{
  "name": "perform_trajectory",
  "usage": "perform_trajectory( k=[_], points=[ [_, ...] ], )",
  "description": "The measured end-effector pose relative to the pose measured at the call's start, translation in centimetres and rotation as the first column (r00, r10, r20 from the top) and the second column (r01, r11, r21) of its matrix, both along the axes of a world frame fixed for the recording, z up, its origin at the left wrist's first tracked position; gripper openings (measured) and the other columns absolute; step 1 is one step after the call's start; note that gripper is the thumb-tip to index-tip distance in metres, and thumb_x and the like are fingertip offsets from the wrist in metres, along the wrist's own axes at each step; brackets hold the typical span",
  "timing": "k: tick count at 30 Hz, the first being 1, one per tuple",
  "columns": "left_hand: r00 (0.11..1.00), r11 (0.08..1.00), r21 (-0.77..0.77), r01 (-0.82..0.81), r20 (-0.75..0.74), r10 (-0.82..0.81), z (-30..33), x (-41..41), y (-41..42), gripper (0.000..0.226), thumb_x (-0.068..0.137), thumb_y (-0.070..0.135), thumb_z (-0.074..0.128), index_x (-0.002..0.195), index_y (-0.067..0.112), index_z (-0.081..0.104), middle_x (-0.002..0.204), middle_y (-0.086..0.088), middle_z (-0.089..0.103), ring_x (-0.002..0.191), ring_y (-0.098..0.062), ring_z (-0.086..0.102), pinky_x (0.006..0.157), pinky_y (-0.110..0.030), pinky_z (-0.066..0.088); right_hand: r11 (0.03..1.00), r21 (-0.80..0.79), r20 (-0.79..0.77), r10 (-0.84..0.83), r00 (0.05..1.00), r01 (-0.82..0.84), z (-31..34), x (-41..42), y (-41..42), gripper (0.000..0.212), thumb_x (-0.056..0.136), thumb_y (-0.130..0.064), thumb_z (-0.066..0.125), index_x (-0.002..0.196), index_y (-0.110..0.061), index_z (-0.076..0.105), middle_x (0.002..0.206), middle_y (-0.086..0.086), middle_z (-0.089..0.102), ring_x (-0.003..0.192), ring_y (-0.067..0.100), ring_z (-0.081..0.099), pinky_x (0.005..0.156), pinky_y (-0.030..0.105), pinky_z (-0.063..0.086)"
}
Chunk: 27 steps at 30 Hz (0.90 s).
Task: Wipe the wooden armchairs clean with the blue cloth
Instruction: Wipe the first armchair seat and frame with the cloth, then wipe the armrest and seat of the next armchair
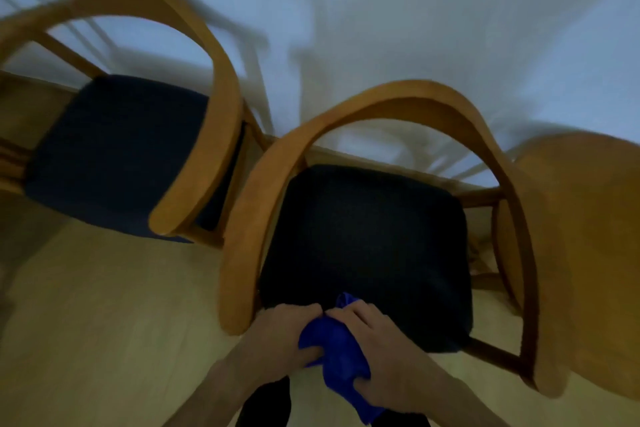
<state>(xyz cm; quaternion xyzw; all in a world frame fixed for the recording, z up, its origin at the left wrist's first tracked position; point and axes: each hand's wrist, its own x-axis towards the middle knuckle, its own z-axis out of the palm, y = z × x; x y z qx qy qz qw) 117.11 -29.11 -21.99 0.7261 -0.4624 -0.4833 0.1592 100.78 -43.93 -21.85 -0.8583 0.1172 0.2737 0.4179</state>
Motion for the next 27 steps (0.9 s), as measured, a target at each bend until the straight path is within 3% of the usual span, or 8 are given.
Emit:
perform_trajectory(
  k=[4,8,10,12,15,18,21,27],
  points=[
    [0.978,0.987,-0.085,-0.133,0.147,0.145,4.9,3.2,5.2,0.047,0.095,0.038,0.052,0.14,0.045,0.039,0.118,0.018,0.061,0.101,0.004,0.054,0.082,-0.008,0.04,0.986,-0.134,0.07,-0.088,0.994,0.097,4.0,4.3,3.7,0.077,0.073,-0.041,0.068,0.139,-0.041,0.029,0.128,-0.019,0.026,0.114,0.004,0.032,0.102,0.026,0.034],
    [0.951,0.932,-0.228,-0.281,0.063,0.302,10.5,5.5,9.5,0.045,0.092,0.02,0.062,0.131,0.037,0.049,0.118,0.013,0.06,0.098,0.025,0.044,0.079,0.005,0.031,0.878,-0.4,0.133,-0.227,0.965,0.262,8.9,8.6,8.5,0.049,0.076,-0.031,0.066,0.121,-0.026,0.047,0.111,-0.005,0.035,0.105,0.016,0.04,0.109,0.044,0.031],
    [0.922,0.906,-0.251,-0.341,0.1,0.375,12.8,6.6,11.3,0.04,0.09,0.019,0.065,0.128,0.028,0.058,0.121,0.01,0.062,0.103,0.013,0.05,0.082,0.006,0.029,0.823,-0.459,0.155,-0.295,0.943,0.333,10.8,10.1,10.5,0.047,0.077,-0.024,0.066,0.12,-0.026,0.048,0.111,-0.005,0.035,0.112,0.017,0.04,0.12,0.052,0.011],
    [0.9,0.889,-0.287,-0.356,0.153,0.409,14.6,7.9,12.8,0.039,0.09,0.021,0.065,0.129,0.025,0.06,0.126,0.009,0.06,0.115,-0.003,0.053,0.092,0.002,0.028,0.815,-0.442,0.185,-0.325,0.927,0.374,12.4,11.1,12.2,0.053,0.076,-0.021,0.068,0.123,-0.025,0.045,0.117,-0.005,0.037,0.117,0.017,0.04,0.118,0.051,0.008],
    [0.895,0.903,-0.309,-0.299,0.238,0.378,17.3,9.6,14.4,0.034,0.092,0.023,0.062,0.126,0.025,0.063,0.137,0.011,0.052,0.131,-0.004,0.039,0.11,-0.022,0.028,0.856,-0.345,0.267,-0.304,0.915,0.385,14.4,12.0,13.8,0.049,0.072,-0.023,0.072,0.11,-0.028,0.041,0.109,-0.009,0.043,0.103,0.016,0.049,0.098,0.037,0.04],
    [0.891,0.857,-0.396,-0.331,0.168,0.422,20.1,10.0,15.5,0.026,0.088,0.011,0.063,0.112,0.019,0.068,0.123,0.01,0.062,0.124,-0.005,0.047,0.102,-0.02,0.036,0.902,-0.193,0.274,-0.328,0.904,0.386,15.7,12.2,14.7,0.049,0.068,-0.027,0.076,0.095,-0.033,0.035,0.095,-0.012,0.047,0.085,0.01,0.052,0.072,0.026,0.045],
    [0.866,0.77,-0.458,-0.445,-0.001,0.5,22.2,9.5,16.8,0.021,0.088,0.006,0.057,0.097,0.025,0.061,0.09,0.014,0.064,0.087,-0.007,0.06,0.072,-0.012,0.042,0.921,0.111,0.194,-0.389,0.9,0.374,16.1,11.7,15.0,0.064,0.06,-0.047,0.087,0.106,-0.043,0.042,0.104,-0.018,0.056,0.095,0.0,0.057,0.074,0.019,0.05],
    [0.83,0.745,-0.405,-0.53,-0.067,0.554,22.8,8.4,18.4,0.025,0.09,0.005,0.048,0.093,0.029,0.053,0.086,0.011,0.058,0.078,-0.006,0.055,0.064,-0.012,0.042,0.888,0.419,-0.175,-0.124,0.977,0.188,16.0,8.6,15.1,0.058,0.058,-0.047,0.092,0.109,-0.037,0.066,0.109,-0.017,0.07,0.098,0.001,0.066,0.078,0.021,0.053]
  ],
)
